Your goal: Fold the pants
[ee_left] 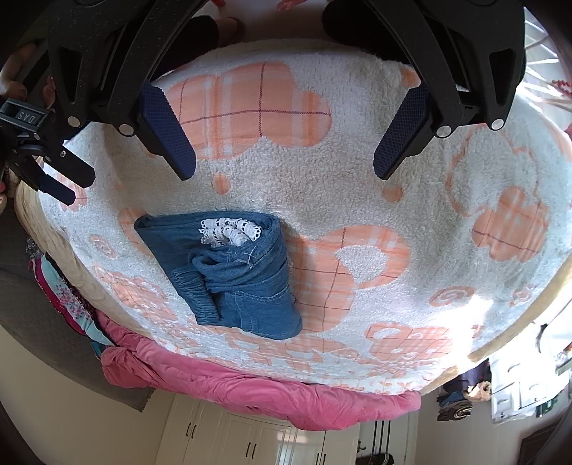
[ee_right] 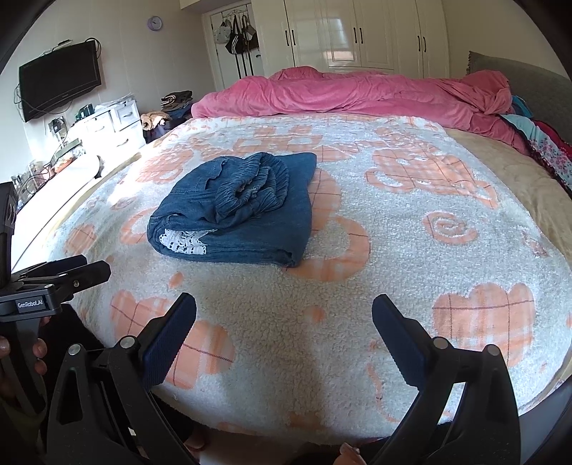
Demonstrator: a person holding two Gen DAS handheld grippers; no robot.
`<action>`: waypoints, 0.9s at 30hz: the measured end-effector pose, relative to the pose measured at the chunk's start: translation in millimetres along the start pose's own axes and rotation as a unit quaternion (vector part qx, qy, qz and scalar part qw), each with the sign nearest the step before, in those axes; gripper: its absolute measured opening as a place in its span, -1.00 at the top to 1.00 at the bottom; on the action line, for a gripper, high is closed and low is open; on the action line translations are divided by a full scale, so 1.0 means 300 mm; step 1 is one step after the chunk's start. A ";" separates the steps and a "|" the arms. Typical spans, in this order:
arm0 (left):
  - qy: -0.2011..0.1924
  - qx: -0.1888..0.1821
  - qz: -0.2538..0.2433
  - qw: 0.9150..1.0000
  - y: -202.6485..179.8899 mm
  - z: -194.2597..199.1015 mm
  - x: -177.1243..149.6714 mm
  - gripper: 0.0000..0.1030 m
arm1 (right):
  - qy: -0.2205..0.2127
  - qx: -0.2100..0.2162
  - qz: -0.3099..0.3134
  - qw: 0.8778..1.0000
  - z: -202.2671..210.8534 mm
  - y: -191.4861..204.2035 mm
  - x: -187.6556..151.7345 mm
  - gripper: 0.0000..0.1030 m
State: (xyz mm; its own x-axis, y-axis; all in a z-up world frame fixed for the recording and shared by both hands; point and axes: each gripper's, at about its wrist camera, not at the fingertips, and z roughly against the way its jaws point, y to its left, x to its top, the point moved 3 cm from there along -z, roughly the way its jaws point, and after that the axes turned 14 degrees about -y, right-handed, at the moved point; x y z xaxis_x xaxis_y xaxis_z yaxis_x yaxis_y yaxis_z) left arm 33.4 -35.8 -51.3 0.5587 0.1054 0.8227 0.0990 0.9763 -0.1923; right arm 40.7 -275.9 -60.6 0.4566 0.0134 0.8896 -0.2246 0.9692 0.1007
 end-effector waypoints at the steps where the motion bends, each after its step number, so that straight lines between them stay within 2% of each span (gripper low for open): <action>1: 0.000 0.000 0.000 1.000 0.000 0.002 0.000 -0.82 | 0.000 0.000 -0.001 1.000 0.000 -0.002 -0.001 -0.91; 27: 0.006 0.001 0.007 1.000 0.007 -0.006 -0.003 -0.82 | 0.004 -0.013 0.001 1.000 0.000 -0.008 0.000 -0.91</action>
State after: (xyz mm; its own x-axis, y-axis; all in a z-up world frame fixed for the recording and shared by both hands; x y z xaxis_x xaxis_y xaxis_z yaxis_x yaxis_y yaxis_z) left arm 34.6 -34.0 -53.4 0.5692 0.1176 0.8137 0.0897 0.9749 -0.2037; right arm 41.2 -278.1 -60.7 0.4630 0.0162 0.8862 -0.2020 0.9754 0.0877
